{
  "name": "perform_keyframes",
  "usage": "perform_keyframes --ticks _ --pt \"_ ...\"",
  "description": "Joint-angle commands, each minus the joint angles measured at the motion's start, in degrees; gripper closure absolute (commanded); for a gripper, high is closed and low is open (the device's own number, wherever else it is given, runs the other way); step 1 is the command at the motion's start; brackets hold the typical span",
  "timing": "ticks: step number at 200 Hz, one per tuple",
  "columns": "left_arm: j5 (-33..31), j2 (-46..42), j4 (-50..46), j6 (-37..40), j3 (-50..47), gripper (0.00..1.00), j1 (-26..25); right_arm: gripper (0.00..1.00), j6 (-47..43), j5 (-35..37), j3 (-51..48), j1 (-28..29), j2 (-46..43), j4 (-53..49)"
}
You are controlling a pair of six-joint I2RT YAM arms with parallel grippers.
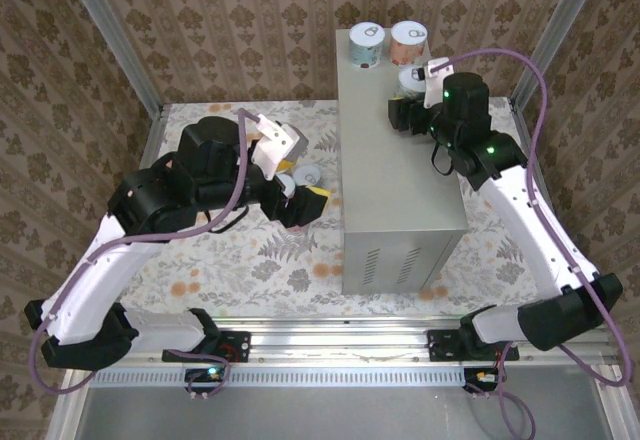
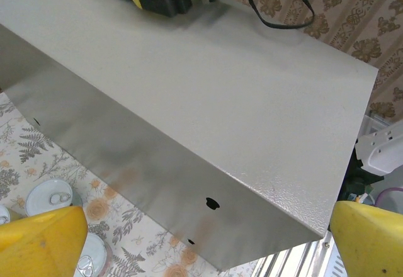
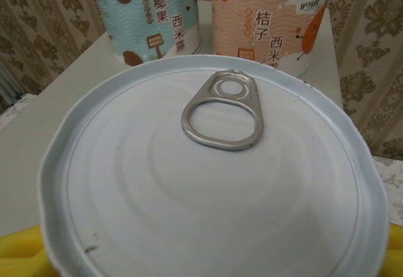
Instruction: Place and organize the canned foods onto the counter
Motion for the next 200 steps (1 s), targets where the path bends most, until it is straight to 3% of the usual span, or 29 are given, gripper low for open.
perform_keyframes --ticks 1,106,200 --pt "1.11 -0.57 2.6 0.62 -0.76 0.0 0.52 0.18 1.66 -2.57 2.68 -1.08 3.45 1.06" --pt "2.7 1.13 3.96 0.74 -0.76 0.0 0.69 0.08 1.38 -2.03 -0.39 -1.49 2.81 1.84" --pt "3.32 0.17 5.42 -0.68 -2.42 0.0 0.68 0.1 2.62 -1.68 -6.98 -1.37 -2.3 3.82"
